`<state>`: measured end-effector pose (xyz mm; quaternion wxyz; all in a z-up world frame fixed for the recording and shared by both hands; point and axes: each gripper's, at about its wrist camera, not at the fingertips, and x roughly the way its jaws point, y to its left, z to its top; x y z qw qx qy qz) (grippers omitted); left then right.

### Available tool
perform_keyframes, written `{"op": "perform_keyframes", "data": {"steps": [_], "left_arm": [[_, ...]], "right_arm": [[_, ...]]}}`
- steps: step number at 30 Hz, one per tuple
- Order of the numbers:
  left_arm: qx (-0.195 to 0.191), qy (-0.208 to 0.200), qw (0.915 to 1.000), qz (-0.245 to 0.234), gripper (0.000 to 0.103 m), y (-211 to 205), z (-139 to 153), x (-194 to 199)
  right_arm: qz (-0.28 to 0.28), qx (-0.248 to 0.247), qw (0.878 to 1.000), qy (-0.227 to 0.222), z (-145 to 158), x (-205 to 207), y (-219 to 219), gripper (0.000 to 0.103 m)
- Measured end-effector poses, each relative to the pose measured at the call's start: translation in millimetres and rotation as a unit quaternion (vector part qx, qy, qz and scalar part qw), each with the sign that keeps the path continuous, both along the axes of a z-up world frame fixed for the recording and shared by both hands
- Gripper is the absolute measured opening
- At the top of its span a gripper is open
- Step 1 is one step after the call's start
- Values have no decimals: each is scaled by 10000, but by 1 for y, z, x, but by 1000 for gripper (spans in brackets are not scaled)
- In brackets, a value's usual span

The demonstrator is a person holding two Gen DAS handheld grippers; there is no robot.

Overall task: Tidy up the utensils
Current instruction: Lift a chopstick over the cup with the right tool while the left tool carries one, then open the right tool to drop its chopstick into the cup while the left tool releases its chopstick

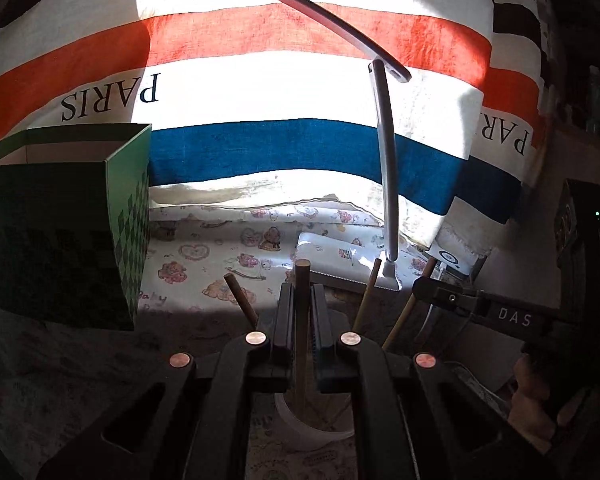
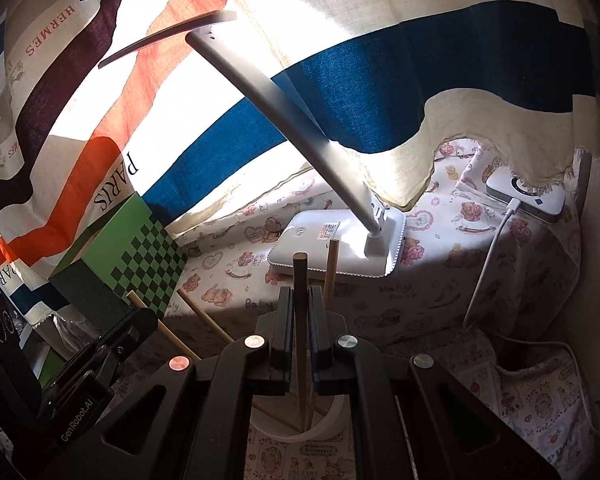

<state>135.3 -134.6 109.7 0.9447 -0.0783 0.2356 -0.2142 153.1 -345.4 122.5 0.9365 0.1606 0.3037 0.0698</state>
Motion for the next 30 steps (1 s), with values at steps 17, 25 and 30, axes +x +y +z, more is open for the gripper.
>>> {"op": "perform_keyframes", "data": {"steps": [17,25,30], "left_arm": [[421,-102,9990,145,9,-5,-3,-5],[745,-875,9919,541,61,4,17,-44],[728,-1294,9847,908,80,22,35,-70]], "right_arm": [[-87,-153,9997,185,-4,4,-3,12],[-202,-258,9991,-262,16,-15,-3,44],[-176,-428,9967,-671,33,-35,8,59]]}}
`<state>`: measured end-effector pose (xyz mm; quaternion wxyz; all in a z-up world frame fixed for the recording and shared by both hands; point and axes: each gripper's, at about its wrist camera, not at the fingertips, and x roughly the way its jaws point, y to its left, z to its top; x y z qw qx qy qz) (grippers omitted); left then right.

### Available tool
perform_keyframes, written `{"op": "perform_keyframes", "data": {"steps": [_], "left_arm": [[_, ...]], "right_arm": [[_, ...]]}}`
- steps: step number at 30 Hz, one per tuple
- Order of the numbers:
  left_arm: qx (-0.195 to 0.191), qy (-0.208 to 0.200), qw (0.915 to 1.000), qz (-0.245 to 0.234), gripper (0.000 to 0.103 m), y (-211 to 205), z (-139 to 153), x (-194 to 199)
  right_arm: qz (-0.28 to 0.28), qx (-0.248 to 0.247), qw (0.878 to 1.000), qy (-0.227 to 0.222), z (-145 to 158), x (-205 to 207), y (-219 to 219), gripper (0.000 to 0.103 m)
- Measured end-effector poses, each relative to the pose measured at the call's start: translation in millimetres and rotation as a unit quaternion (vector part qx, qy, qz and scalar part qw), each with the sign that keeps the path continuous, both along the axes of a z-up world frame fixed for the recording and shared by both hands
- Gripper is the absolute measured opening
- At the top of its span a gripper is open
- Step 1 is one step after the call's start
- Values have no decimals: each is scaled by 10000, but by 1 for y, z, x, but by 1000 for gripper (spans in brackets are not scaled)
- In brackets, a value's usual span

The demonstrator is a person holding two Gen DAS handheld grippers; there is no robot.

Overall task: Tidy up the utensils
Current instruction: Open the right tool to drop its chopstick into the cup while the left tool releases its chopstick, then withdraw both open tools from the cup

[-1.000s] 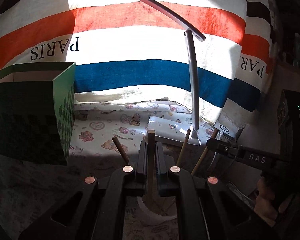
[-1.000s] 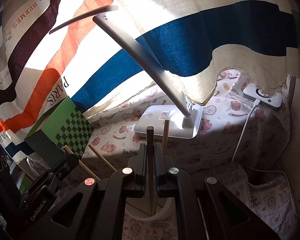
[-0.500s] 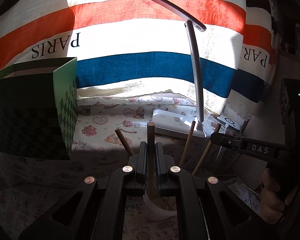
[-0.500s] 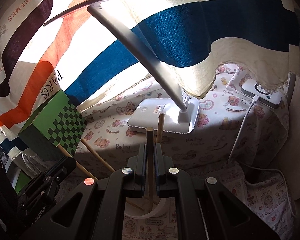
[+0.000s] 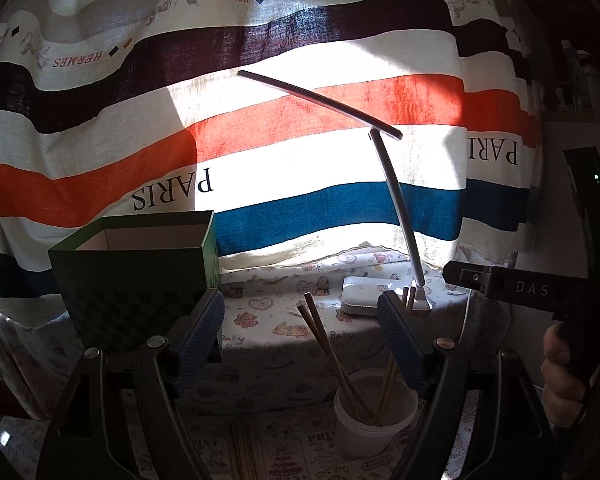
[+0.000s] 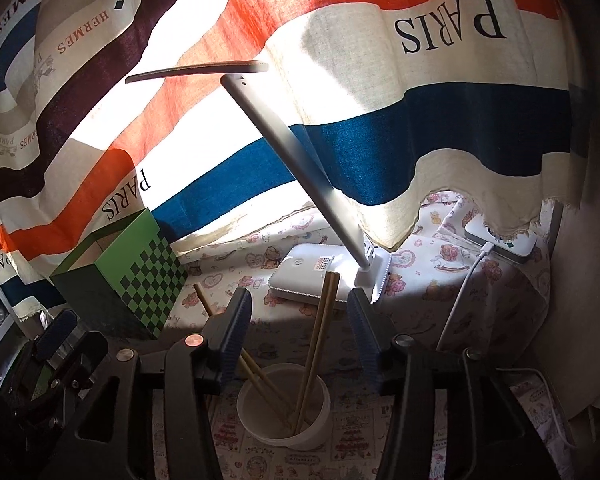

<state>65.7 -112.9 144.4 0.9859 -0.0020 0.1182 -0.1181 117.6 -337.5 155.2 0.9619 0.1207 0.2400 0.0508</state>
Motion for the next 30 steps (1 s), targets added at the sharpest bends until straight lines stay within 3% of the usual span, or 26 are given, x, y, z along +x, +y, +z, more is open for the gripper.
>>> {"op": "perform_keyframes", "data": {"steps": [2,7,11,16,20,26,30], "left_arm": [[-26,-178,9997,134,84,9,8,-10],[109,-565,9977,356,103,31,19,-37],[281,-790,9949,560,103,51,17,-62],[68,-675,9951,717,103,86,5,-81],[94,-581,9931,1016,103,105,-15,-88],[-223,-151,9946,998,103,123,-51,-97],[-240,114,9930,1148,103,126,-77,-97]], "right_arm": [[67,25,9998,-174,6,-9,6,69],[264,24,9986,-460,15,-28,24,76],[352,-47,9975,-616,20,-41,37,78],[247,-48,9961,-846,20,-58,50,85],[253,-260,9972,-661,7,-64,68,85],[408,-487,9977,-247,-22,-89,83,85],[73,-635,9976,-268,-47,-122,81,85]]}}
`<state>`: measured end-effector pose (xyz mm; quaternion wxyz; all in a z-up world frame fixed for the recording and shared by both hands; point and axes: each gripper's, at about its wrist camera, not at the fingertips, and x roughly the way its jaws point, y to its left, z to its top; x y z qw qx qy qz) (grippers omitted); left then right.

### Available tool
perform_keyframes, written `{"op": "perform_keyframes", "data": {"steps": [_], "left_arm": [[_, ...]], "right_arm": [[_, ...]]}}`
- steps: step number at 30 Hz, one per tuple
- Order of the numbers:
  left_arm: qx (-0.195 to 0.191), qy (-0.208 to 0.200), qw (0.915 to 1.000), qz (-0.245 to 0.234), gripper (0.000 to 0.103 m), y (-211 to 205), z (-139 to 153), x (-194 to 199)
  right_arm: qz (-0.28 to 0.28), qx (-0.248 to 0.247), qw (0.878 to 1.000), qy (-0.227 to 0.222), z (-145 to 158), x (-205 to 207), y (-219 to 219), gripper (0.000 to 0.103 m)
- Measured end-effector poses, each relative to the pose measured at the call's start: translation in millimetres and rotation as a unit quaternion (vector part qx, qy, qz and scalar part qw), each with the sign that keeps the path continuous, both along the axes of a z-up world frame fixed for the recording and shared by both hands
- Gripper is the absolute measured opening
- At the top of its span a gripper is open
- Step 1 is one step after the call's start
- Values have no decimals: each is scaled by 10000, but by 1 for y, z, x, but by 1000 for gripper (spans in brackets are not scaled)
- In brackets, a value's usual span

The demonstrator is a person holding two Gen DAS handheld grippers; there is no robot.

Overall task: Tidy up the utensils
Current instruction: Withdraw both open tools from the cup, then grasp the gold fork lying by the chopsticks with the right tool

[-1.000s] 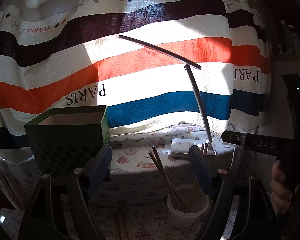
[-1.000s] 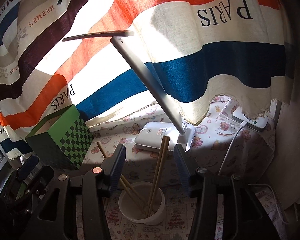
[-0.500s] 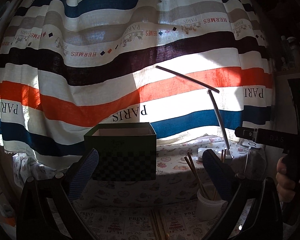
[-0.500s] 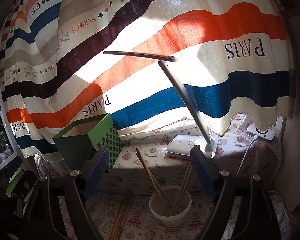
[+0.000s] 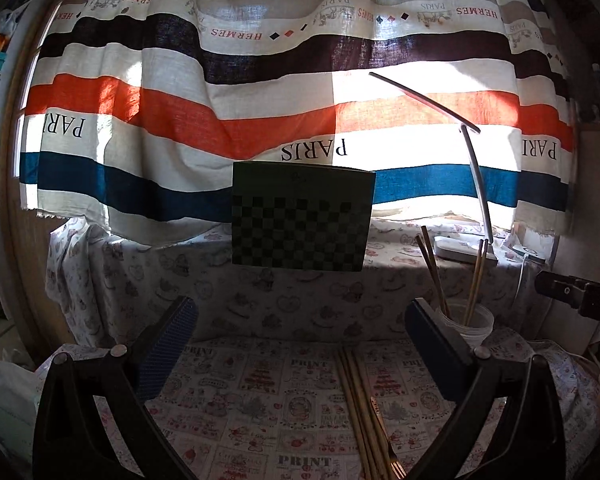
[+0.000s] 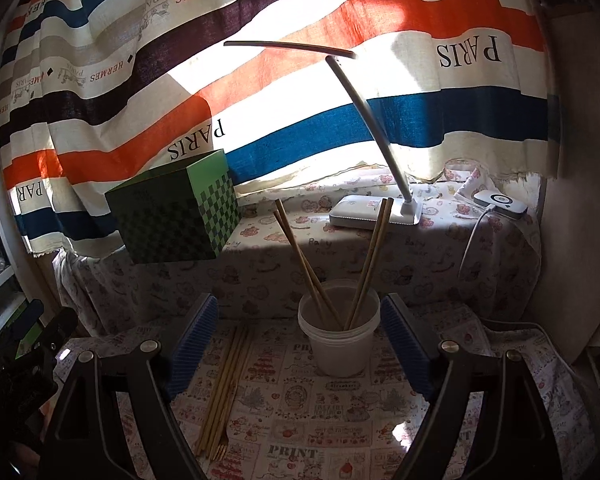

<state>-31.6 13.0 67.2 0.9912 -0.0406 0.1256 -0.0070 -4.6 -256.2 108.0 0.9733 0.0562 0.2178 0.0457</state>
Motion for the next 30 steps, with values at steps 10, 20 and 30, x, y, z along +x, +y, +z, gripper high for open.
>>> {"op": "perform_keyframes", "data": {"steps": [10,20,30], "left_arm": [[118,876,9960,-130,103,-9,-51,18],[162,1658,9856,-283,103,-8,-65,43],[68,2544,9662,-397,103,-5,-103,60]], "right_arm": [[-34,-377,9963,766,-70,-5,4,85],[466,-164,9827,1786,-99,31,20,85],[1433,420,9408,3044,-141,70,63,43]]}}
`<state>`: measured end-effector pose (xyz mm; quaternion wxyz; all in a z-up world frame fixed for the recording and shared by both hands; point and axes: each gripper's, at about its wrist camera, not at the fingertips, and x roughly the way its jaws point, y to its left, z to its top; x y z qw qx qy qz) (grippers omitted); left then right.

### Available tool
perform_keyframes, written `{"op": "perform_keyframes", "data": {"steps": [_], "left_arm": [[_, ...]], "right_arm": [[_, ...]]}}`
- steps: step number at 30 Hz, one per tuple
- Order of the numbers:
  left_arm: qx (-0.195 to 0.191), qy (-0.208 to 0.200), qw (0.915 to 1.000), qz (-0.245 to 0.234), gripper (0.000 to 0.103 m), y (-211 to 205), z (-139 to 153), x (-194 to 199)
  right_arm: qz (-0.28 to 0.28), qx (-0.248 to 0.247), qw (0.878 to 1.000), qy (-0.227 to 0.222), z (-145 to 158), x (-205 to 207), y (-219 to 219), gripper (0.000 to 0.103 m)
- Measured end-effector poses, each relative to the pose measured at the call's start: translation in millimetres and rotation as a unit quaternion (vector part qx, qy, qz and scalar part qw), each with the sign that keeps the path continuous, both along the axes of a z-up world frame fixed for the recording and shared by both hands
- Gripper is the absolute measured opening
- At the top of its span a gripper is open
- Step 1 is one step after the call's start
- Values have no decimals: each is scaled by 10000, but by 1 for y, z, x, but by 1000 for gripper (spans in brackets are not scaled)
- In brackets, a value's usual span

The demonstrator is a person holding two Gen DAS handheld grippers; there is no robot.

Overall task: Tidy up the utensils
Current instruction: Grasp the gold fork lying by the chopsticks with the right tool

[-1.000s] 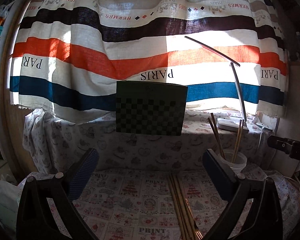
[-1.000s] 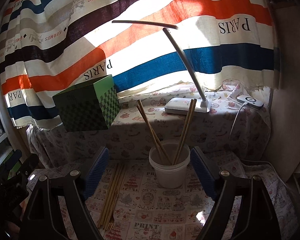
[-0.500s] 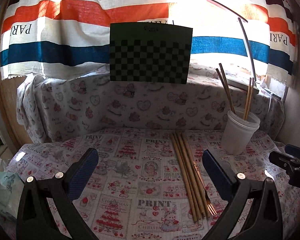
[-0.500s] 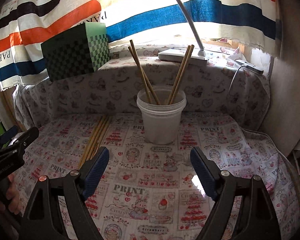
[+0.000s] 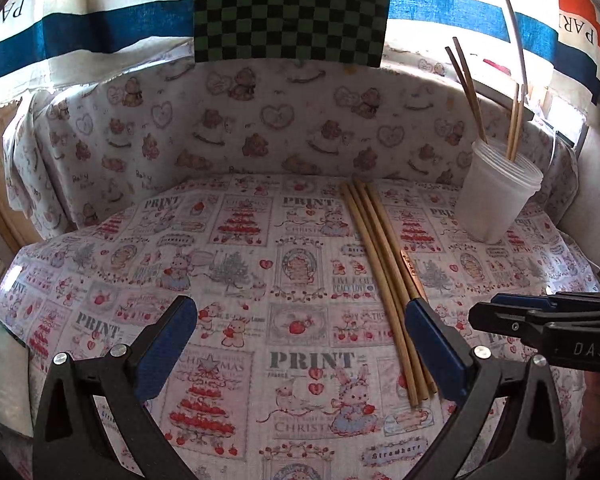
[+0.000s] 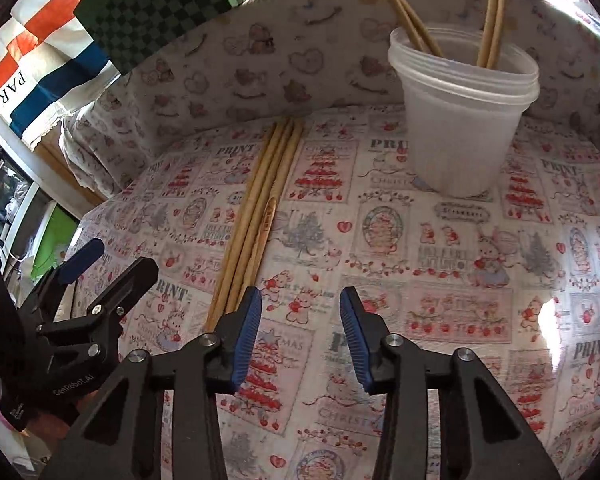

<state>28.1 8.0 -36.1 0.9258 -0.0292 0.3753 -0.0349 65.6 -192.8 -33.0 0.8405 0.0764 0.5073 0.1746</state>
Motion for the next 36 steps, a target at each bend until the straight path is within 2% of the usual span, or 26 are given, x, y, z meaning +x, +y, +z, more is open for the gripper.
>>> {"op": "perform_keyframes", "data": {"steps": [3,6,10,13,17,19,24,29,31,36], "left_arm": [[45,182,9996,208,103,8,-7,2],[-185,334,9991,185,103,15,-10,4],[-164,228,9991,314,103,20,-6,1],[-111,125,9985,518,103,26,-3,-1],[-268,76,9977,619,103,35,1,-1],[-296,37,9974,653,103,37,3,-3],[-394,-34,9957,834,103,43,6,-6],[-479,26,9944,939,103,48,4,-5],[-395,101,9949,926,103,45,2,-4],[-256,138,9954,911,103,42,0,-3]], "right_arm": [[94,-170,9998,-47,-3,-2,13,36],[264,-335,9991,-31,-5,-4,25,33],[523,-494,9974,-36,-10,-9,40,31],[626,-578,9963,46,-14,-12,46,24],[398,-796,9960,-84,-14,-16,46,16],[300,-786,9964,-135,-15,-18,42,16],[692,-809,9943,-84,-16,-23,50,16],[788,-1372,9869,-327,-14,-36,66,16],[862,-1539,9839,-304,-16,-39,70,16],[968,-1549,9827,-288,-17,-44,74,16]]}}
